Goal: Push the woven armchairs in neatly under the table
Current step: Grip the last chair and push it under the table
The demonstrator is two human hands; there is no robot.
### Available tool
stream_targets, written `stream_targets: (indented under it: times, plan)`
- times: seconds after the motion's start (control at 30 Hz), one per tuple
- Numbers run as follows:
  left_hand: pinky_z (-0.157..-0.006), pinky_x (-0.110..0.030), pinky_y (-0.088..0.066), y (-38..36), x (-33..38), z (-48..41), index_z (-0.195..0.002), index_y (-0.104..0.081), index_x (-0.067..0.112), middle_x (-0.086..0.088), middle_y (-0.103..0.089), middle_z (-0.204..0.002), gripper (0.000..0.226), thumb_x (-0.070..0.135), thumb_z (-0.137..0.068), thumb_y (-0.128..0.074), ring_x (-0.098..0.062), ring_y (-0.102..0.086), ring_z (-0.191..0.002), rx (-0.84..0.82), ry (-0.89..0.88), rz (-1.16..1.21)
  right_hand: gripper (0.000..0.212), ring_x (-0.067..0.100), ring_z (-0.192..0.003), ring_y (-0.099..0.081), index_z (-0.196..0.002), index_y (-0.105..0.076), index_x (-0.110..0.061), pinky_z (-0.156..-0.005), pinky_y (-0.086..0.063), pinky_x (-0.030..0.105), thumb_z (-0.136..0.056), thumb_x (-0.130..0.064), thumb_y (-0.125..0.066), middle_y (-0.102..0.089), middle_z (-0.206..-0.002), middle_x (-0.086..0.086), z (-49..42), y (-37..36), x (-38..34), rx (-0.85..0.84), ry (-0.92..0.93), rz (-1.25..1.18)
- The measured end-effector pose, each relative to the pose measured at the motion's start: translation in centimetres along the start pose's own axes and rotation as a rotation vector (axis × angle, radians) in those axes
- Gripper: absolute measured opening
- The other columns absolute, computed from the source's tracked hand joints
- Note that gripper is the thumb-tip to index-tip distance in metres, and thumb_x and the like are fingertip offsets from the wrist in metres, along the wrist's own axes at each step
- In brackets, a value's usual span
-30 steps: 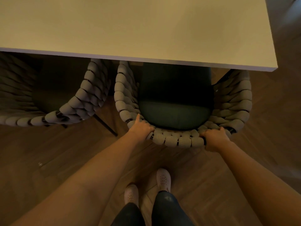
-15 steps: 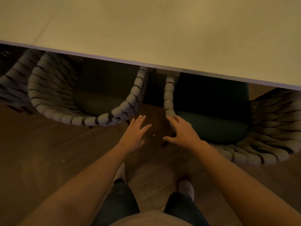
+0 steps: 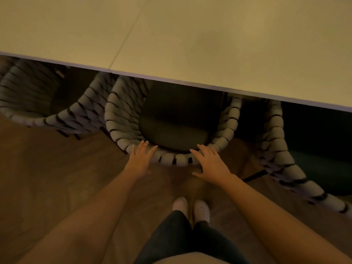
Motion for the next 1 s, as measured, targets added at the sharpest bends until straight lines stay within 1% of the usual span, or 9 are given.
stream_targets:
  times: [0.1,0.2,0.27,0.37,0.47,0.53,0.7,0.8,1.0]
  plan:
    - [-0.117,-0.056,-0.006,-0.4,-3.1,-1.9,-0.155,-0.01,0.025,-0.014,-0.006,-0.162,0.072,0.028,-0.098,-0.053,-0.033,0.002,-0.149,-0.084,0.018,-0.073,0.087,0.026,-0.149,-0.007,-0.154,-0.012,-0.026,-0.12,-0.003,0.044,-0.088,-0.047,-0.063,-0.011,-0.162,0.007,-3.0,-0.4,-1.2,-0.031,0.028,0.066]
    - [-0.114,-0.06,-0.01,-0.7,-5.4,-3.4,-0.154,-0.016,0.025,-0.01,-0.017,-0.159,0.079,0.029,-0.091,-0.064,-0.032,-0.006,-0.149,-0.205,-0.034,-0.202,0.09,0.027,-0.148,-0.015,-0.154,-0.011,-0.024,-0.12,-0.005,0.046,-0.086,-0.049,-0.064,-0.021,-0.159,0.008,-5.8,-1.2,-2.6,-0.122,0.022,0.117]
    - [-0.114,-0.062,-0.011,-1.3,-7.4,-4.5,-0.153,-0.019,0.027,-0.007,-0.022,-0.157,0.079,0.029,-0.09,-0.065,-0.03,-0.011,-0.148,-0.215,-0.064,-0.255,0.088,0.028,-0.142,-0.028,-0.154,-0.015,-0.023,-0.119,-0.013,0.048,-0.086,-0.048,-0.064,-0.033,-0.153,0.008,-7.3,-2.1,-3.7,-0.19,-0.014,0.09]
    - [-0.116,-0.061,-0.011,-1.5,-9.5,-6.0,-0.15,-0.028,0.026,-0.002,-0.031,-0.154,0.06,0.025,-0.096,-0.053,-0.025,-0.02,-0.146,-0.222,-0.149,-0.285,0.061,0.028,-0.124,-0.049,-0.144,-0.036,-0.02,-0.105,-0.035,0.043,-0.09,-0.035,-0.061,-0.05,-0.137,0.008,-8.2,-3.5,-5.5,-0.271,-0.053,0.077]
    - [-0.117,-0.058,-0.005,-1.2,-10.5,-7.5,-0.145,-0.038,0.027,0.002,-0.041,-0.149,0.049,0.026,-0.098,-0.049,-0.021,-0.03,-0.142,-0.186,-0.261,-0.312,0.039,0.027,-0.11,-0.055,-0.131,-0.05,-0.02,-0.095,-0.04,0.038,-0.092,-0.024,-0.053,-0.058,-0.124,0.008,-8.8,-4.2,-6.6,-0.171,-0.171,0.137]
    - [-0.117,-0.055,-0.009,-0.9,-10.7,-7.9,-0.143,-0.041,0.029,0.004,-0.046,-0.145,0.047,0.029,-0.097,-0.048,-0.02,-0.035,-0.139,-0.186,-0.329,-0.312,0.029,0.025,-0.105,-0.056,-0.121,-0.056,-0.023,-0.092,-0.039,0.036,-0.094,-0.021,-0.048,-0.061,-0.116,0.006,-8.8,-4.1,-6.7,-0.101,-0.266,0.159]
    - [-0.107,-0.045,-0.029,-1.6,-11.1,-8.3,-0.134,-0.049,0.036,0.005,-0.053,-0.136,0.039,0.036,-0.095,-0.05,-0.022,-0.044,-0.129,-0.14,-0.366,-0.323,0.023,0.02,-0.099,-0.059,-0.109,-0.066,-0.028,-0.09,-0.045,0.034,-0.091,-0.024,-0.05,-0.066,-0.104,0.001,-9.0,-4.8,-6.6,-0.074,-0.376,0.118]
    - [-0.108,-0.048,-0.027,-2.3,-10.8,-8.1,-0.131,-0.052,0.034,0.005,-0.057,-0.129,0.036,0.034,-0.095,-0.05,-0.022,-0.049,-0.123,-0.144,-0.338,-0.319,0.019,0.019,-0.097,-0.059,-0.103,-0.066,-0.027,-0.089,-0.047,0.034,-0.091,-0.024,-0.051,-0.066,-0.104,0.0,-8.7,-5.2,-6.4,-0.069,-0.385,0.082]
    - [-0.113,-0.054,-0.019,-3.7,-8.9,-5.3,-0.128,-0.055,0.029,0.001,-0.06,-0.125,0.035,0.025,-0.093,-0.054,-0.024,-0.05,-0.121,-0.162,-0.31,-0.231,0.021,0.02,-0.103,-0.055,-0.109,-0.065,-0.025,-0.088,-0.041,0.031,-0.092,-0.025,-0.051,-0.062,-0.111,0.001,-5.8,-6.4,-6.3,-0.066,-0.364,0.081]
Point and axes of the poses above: each hand's wrist, its own z-axis away from the middle knuckle, its own y-axis out of the back of the hand, x = y × z, the point moved 6 cm from there along -z, towards the middle knuckle
